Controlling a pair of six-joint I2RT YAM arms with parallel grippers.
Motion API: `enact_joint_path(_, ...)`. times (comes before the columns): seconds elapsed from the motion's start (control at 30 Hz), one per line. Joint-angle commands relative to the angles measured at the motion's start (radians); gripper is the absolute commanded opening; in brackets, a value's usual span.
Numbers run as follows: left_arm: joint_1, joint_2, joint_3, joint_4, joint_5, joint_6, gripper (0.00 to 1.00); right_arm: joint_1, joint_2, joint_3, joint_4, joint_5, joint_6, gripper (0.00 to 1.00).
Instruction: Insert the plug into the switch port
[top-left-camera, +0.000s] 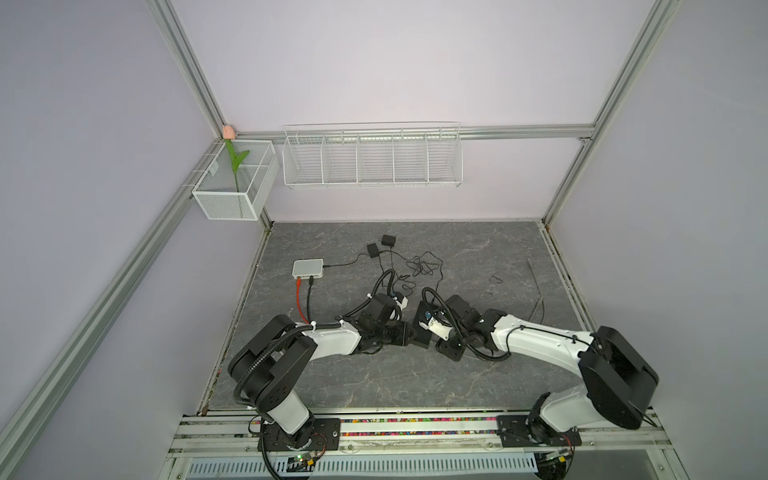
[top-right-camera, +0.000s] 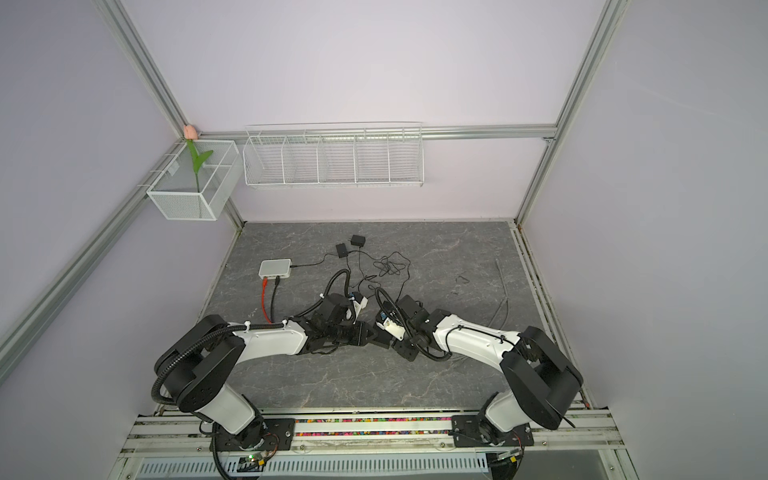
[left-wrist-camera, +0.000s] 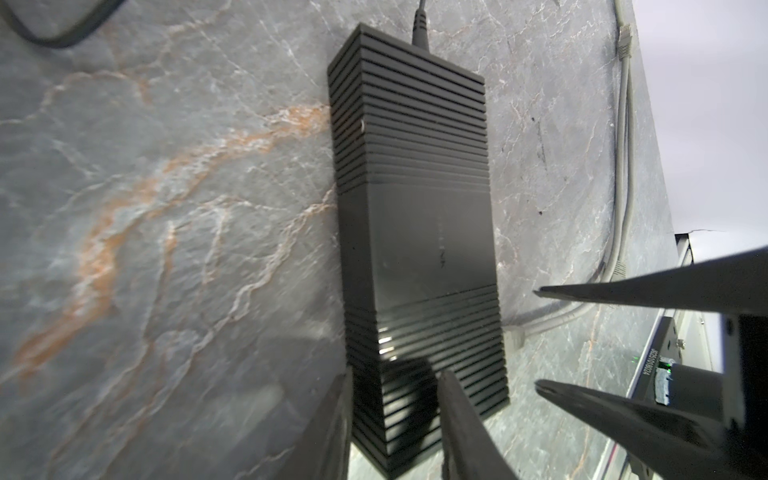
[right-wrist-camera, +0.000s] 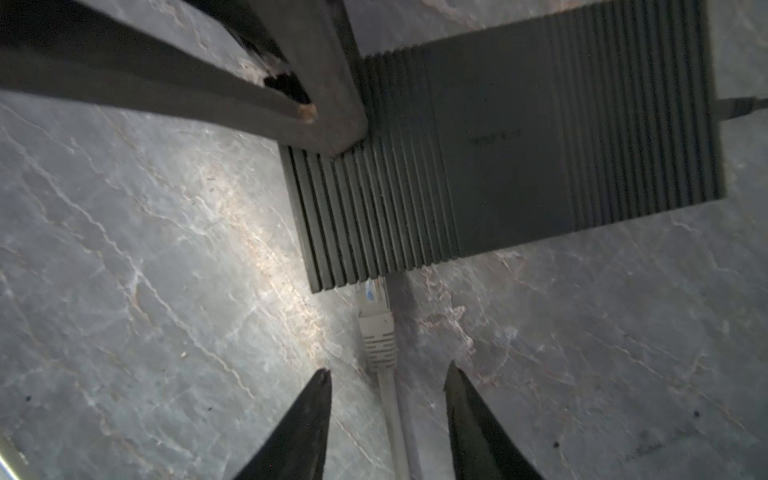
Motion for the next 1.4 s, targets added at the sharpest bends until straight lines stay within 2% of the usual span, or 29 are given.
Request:
enact_joint_path(0.0,0.005,0.01,0.019,-0.012,0.014,0.01,0.34,-0.006,0.032,0.045,-0.031,-0.025,-0.034,0.47)
enact_joint_path(0.23,0.012,0.01,0.012,-0.008,0.017,0.013,0.34,-0.009,0.1,0.101,-0.068,-0.065,-0.037,0.39)
enact_joint_path(0.73,0.016,0.019,0.019,-0.005,0.028,0.013,0.33,-0.007,0.15,0.113,-0.111,-0.024,-0.03,0.33)
enact_joint_path(0.8,0.016,0.02,0.022,-0.005,0.03,0.012,0.33,-0.006,0.164,0.124,-0.117,-0.022,-0.031,0.3)
enact_joint_path(0.93,0.016,0.027,0.027,-0.01,0.032,0.012,0.33,-0.004,0.183,0.146,-0.114,-0.012,-0.013,0.13)
enact_joint_path(1.0,0.016,0.032,0.027,-0.014,0.033,0.015,0.33,-0.001,0.183,0.15,-0.099,-0.026,-0.009,0.07)
enact_joint_path(1.13,0.016,0.04,0.025,-0.014,0.043,0.021,0.32,0.012,0.193,0.175,-0.097,-0.007,-0.003,0.07)
enact_joint_path(1.37,0.013,0.071,0.039,-0.015,0.088,0.037,0.32,0.026,0.184,0.198,-0.041,-0.05,-0.026,0.07)
